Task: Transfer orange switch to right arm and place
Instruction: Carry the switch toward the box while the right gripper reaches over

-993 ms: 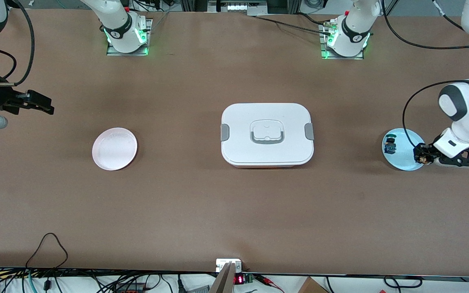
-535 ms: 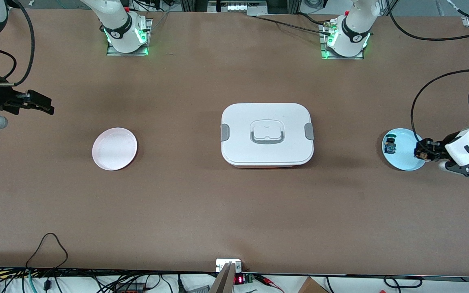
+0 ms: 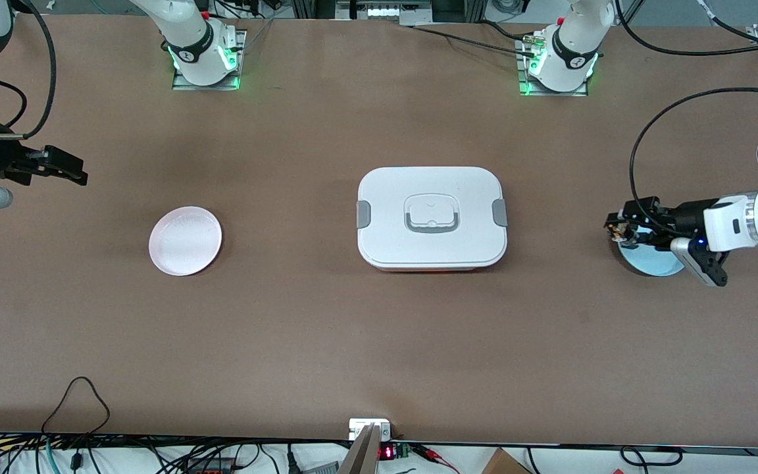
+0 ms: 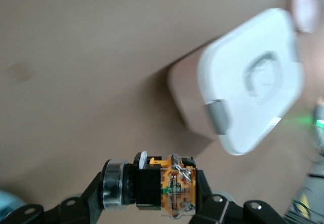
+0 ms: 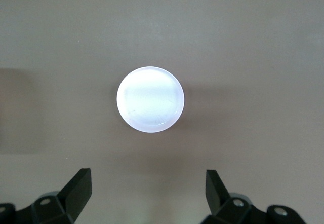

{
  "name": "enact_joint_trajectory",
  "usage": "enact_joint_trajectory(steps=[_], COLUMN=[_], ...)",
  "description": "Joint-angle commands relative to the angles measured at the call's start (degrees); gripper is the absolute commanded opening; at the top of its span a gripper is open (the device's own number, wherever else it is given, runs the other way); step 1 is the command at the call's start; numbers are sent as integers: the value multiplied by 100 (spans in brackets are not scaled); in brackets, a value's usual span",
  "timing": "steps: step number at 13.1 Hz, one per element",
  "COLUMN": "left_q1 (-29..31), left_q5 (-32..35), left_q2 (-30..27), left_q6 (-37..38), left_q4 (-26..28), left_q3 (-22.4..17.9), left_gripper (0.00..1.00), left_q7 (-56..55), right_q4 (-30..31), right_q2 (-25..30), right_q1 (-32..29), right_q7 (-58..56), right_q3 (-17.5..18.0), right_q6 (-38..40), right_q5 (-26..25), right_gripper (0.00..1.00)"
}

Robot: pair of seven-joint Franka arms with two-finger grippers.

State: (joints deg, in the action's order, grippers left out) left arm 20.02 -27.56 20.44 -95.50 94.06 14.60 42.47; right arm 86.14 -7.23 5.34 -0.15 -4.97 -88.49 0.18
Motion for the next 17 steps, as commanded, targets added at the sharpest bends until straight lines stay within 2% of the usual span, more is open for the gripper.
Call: enact_joint_trajectory(steps=[1,3,6,9,12,15,16,17], left_q1=[46,81,28,11,2,-16,-112,-173], left_q5=[-652,-1389,-2400,-3349,-4115,-4783,-4933,-5161], left_q2=[65,83,171,223,259,320,320,303], left_q6=[277,304,313,295,77,-634,-967,-1379], left_q4=[-186,-177,-29,-28,-19,121,208,314], left_q3=[367,596,1034,1159,1466,1914,2107,2326], left_gripper=[23,22,21,20,19,19,19,18], left_q7=[936,1218,2578,3615,4433,5454,5673,5797], right_q4=[44,44,52,52,52,61,87,70], right_q2=[82,73,90,73,56,-15,-32,-172], right_q1=[-7,-7,-15,-24,-59,-51,-33,-42], right_q7=[-2,-2,-20,-230,-239,-239,-239,-231], right_q3=[14,14,5,-4,-30,-22,-13,-4], right_q6=[34,43,51,122,165,201,157,174], right_q5=[-10,-10,17,209,1883,2783,3177,3790], right_gripper=[100,100,100,100,100,100,100,100])
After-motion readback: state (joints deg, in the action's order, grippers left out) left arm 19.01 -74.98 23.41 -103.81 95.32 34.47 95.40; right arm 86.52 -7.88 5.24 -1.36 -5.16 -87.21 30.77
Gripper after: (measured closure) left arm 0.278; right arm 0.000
